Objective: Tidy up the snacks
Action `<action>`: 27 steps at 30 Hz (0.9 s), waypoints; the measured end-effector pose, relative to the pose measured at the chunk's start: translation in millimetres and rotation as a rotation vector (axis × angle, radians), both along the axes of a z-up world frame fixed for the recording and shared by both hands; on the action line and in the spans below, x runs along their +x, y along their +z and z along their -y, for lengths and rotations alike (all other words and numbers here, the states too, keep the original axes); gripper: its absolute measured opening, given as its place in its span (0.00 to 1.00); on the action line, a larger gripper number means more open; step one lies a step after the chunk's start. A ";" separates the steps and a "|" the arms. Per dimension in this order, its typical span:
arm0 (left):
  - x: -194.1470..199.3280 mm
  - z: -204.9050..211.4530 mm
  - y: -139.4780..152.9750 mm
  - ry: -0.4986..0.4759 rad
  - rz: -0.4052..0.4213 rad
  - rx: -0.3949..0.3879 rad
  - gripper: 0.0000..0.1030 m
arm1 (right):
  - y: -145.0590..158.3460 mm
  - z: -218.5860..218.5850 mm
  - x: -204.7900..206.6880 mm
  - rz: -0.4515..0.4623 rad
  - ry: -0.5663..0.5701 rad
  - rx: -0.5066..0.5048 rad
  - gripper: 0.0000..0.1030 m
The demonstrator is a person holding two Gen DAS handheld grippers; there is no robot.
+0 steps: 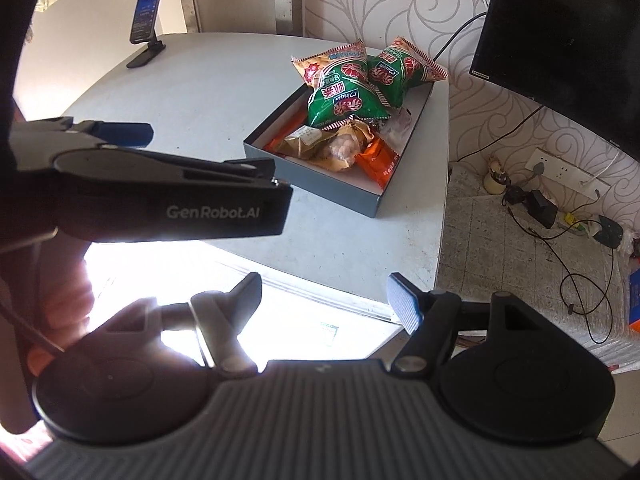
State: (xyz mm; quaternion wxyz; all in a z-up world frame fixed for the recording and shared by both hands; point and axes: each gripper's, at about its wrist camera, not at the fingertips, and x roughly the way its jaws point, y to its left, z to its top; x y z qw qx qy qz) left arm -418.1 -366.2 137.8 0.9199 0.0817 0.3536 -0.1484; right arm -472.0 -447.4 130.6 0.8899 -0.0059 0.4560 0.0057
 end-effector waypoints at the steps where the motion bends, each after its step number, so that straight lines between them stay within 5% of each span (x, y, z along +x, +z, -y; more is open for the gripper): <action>1: -1.7 1.1 -0.3 0.000 -0.001 0.003 1.00 | -0.4 1.0 -1.2 0.001 0.002 0.001 0.69; 27: -16.8 -0.2 7.8 -0.044 0.014 -0.018 1.00 | 4.8 1.1 -22.9 0.008 -0.017 -0.036 0.69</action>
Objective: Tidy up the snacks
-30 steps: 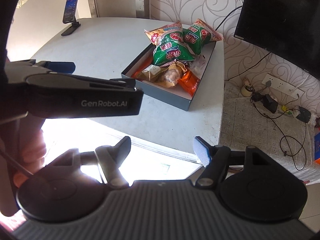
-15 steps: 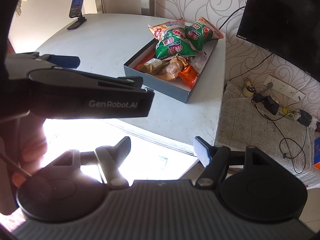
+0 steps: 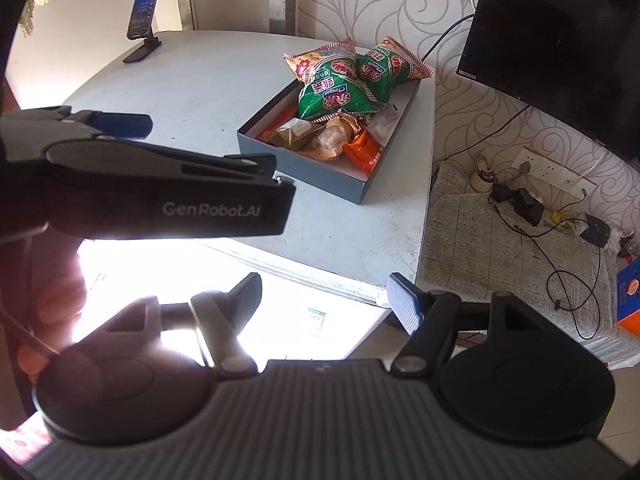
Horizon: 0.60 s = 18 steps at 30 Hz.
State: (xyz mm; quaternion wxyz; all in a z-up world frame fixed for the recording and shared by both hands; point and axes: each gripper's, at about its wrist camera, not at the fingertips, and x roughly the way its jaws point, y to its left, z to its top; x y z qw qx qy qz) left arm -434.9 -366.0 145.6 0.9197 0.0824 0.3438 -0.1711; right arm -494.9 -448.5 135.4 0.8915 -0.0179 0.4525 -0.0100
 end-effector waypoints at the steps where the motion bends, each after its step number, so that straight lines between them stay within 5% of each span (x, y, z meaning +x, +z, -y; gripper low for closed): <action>1: 0.3 -0.5 0.2 -0.001 -0.001 -0.001 1.00 | 0.1 -0.6 0.1 0.000 -0.001 -0.002 0.69; 18: 7.3 -4.8 0.9 0.004 -0.009 -0.008 1.00 | -1.9 -5.3 5.7 -0.012 0.011 -0.002 0.69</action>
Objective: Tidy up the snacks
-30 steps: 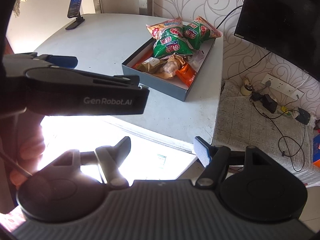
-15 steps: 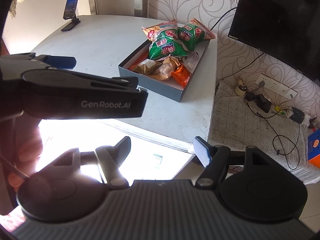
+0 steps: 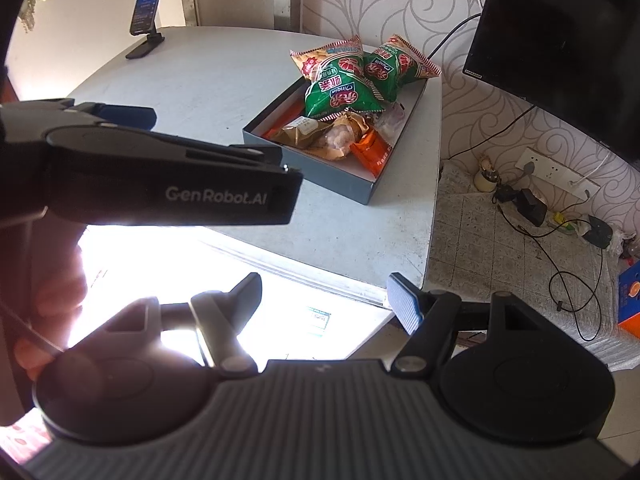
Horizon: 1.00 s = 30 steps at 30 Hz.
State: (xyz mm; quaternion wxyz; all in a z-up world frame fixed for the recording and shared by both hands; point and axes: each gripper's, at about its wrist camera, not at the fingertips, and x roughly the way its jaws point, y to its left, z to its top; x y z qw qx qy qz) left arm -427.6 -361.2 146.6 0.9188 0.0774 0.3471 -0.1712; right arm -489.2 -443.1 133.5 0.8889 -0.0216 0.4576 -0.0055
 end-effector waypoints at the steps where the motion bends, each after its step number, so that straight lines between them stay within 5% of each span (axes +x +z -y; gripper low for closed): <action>1: -0.1 0.0 0.0 0.000 0.000 0.000 1.00 | -0.1 -0.2 -0.3 0.000 -0.002 0.000 0.69; 30: 5.1 4.1 1.8 -0.007 0.010 -0.019 1.00 | 0.9 1.0 -1.1 0.003 -0.002 0.005 0.69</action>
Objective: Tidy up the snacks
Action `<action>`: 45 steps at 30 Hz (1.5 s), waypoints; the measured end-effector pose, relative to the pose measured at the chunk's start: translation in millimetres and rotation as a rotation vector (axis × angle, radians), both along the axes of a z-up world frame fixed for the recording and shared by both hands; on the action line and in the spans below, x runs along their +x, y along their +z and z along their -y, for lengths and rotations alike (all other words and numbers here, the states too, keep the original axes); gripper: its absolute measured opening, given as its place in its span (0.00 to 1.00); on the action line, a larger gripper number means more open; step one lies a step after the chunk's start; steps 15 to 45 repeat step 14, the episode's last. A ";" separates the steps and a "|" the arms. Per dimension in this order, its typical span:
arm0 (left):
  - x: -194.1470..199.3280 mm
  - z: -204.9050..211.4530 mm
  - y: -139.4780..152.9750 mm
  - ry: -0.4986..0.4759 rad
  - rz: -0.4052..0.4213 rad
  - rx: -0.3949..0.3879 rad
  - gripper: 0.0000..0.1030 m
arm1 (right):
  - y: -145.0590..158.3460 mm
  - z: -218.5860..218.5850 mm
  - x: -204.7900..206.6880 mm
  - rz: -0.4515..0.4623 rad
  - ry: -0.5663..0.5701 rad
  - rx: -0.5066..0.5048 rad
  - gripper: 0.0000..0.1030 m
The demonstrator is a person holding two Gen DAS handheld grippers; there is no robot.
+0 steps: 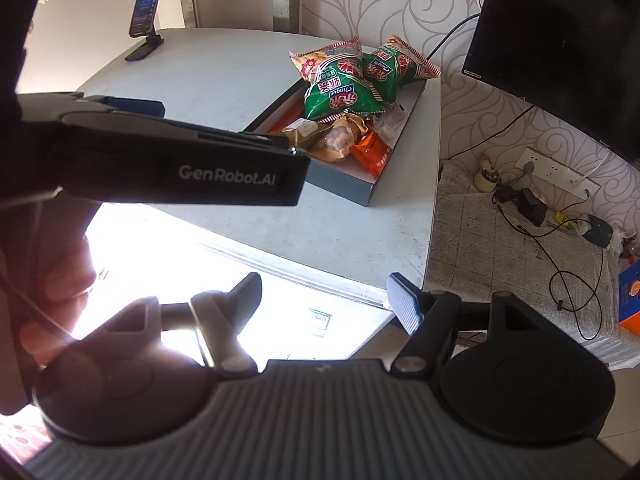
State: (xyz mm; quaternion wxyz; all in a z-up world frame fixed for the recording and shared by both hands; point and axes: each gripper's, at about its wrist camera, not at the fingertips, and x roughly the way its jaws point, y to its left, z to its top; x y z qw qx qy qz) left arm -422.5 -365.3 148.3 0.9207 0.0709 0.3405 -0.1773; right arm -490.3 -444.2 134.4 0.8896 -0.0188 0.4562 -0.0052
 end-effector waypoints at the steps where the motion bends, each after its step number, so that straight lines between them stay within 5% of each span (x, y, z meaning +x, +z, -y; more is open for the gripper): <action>1: -0.1 0.3 -0.1 0.002 0.003 0.000 1.00 | -0.3 1.0 0.0 -0.001 -0.001 0.000 0.69; 45: 2.6 1.3 -0.3 -0.006 0.004 0.006 1.00 | -0.5 3.8 0.3 0.002 -0.013 0.008 0.69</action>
